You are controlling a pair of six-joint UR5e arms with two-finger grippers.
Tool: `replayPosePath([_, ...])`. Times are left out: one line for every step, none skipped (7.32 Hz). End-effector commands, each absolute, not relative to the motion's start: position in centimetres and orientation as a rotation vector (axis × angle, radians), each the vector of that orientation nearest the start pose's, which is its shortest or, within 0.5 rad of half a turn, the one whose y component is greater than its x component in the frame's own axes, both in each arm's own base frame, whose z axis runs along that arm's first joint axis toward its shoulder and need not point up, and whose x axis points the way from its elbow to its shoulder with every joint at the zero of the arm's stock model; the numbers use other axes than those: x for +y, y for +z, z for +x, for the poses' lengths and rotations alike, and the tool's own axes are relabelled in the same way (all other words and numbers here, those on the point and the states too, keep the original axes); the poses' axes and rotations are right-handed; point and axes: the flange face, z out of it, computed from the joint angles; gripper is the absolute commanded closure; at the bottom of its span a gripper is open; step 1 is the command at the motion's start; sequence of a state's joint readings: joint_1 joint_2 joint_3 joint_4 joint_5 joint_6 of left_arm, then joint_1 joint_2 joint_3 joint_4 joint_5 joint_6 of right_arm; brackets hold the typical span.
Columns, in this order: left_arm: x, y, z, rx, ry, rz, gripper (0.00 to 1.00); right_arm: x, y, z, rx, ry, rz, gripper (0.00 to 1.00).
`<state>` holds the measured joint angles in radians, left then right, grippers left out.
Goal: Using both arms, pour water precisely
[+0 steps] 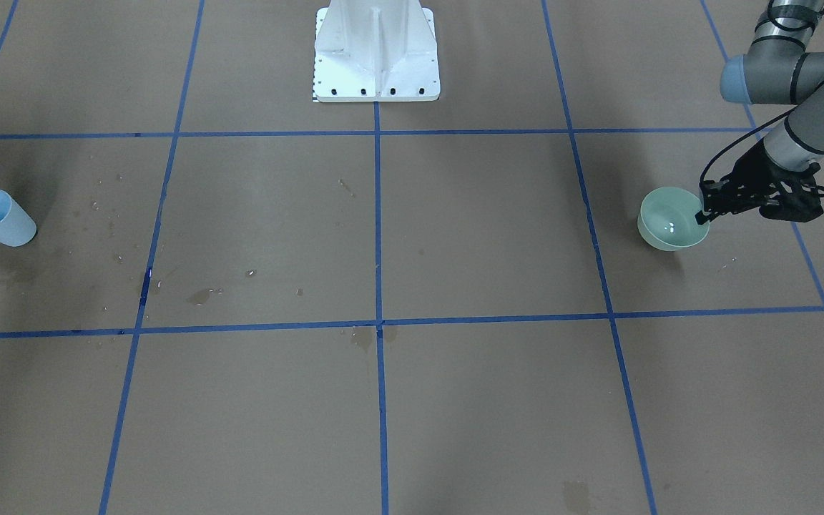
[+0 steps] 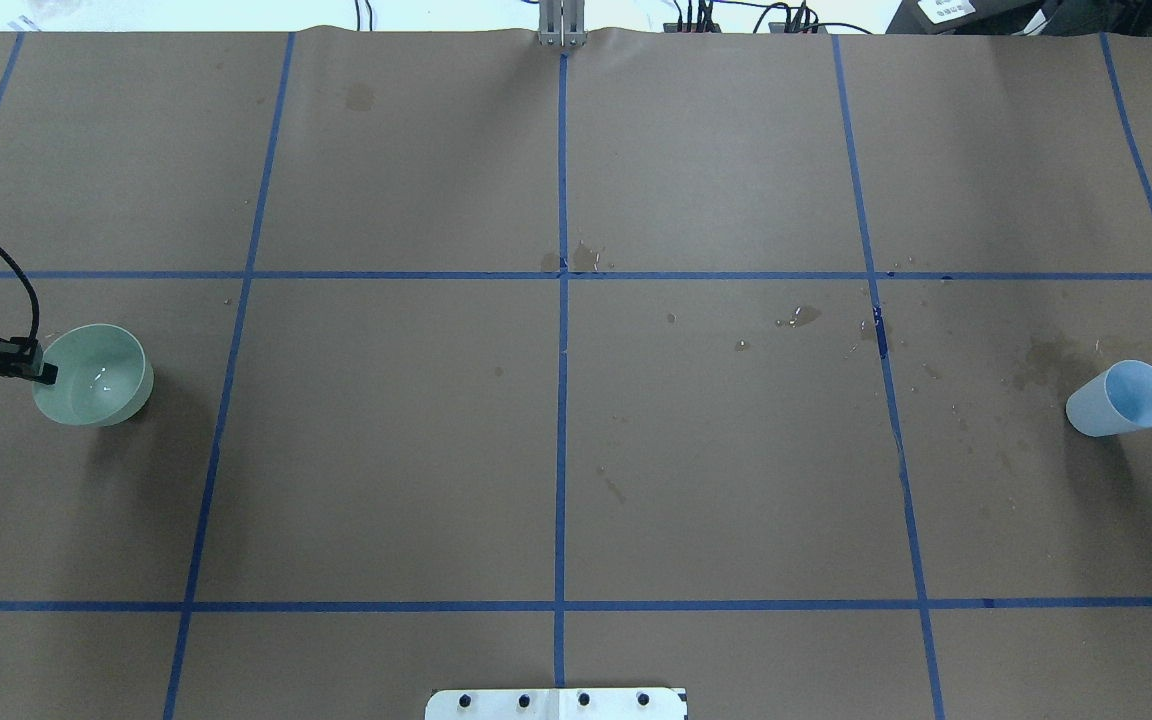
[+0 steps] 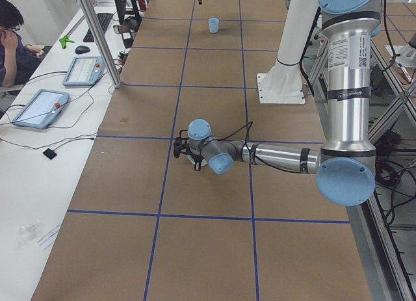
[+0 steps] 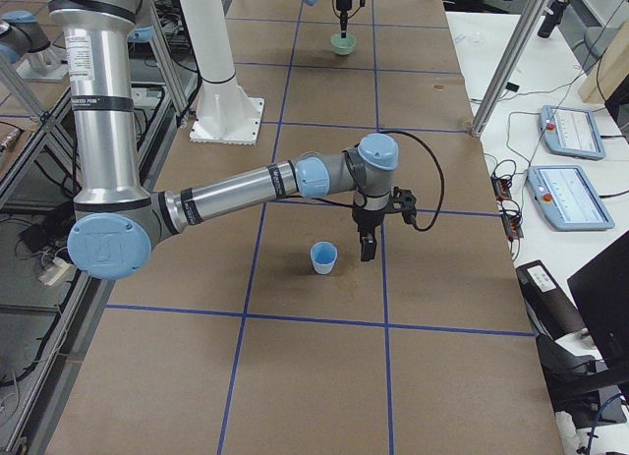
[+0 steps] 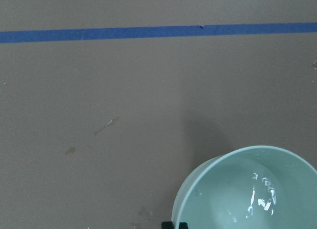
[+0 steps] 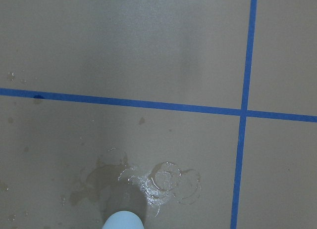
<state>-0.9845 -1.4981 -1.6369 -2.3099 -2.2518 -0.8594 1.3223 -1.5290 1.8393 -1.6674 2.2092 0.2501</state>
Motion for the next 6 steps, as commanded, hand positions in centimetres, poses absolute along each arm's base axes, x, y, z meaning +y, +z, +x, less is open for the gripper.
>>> replayPosePath([-44.48, 57.96, 21.14, 0.956, -0.006, 0.100, 0.08, -50.88, 52.46, -5.28, -0.667, -0.067, 0.043, 0.01])
replayPosePath([-44.46, 57.97, 21.20, 0.955, -0.007, 0.100, 0.01, -50.97, 52.59, -5.30, -0.667, -0.066, 0.041, 0.01])
replayPosePath([-44.46, 58.05, 21.20, 0.954, -0.006, 0.099, 0.01, -50.99, 52.74, -5.31, -0.666, -0.065, 0.038, 0.01])
replayPosePath([-44.50, 58.05, 21.24, 0.955, -0.004, 0.099, 0.01, -50.99, 52.75, -5.30, -0.664, -0.065, 0.039, 0.01])
replayPosePath([-44.50, 58.05, 21.24, 0.955, -0.001, 0.100, 0.01, -51.06, 52.76, -5.29, -0.661, -0.065, 0.040, 0.01])
replayPosePath([-44.50, 58.02, 21.24, 0.953, -0.001, 0.099, 0.01, -51.01, 52.91, -5.29, -0.662, -0.064, 0.036, 0.01])
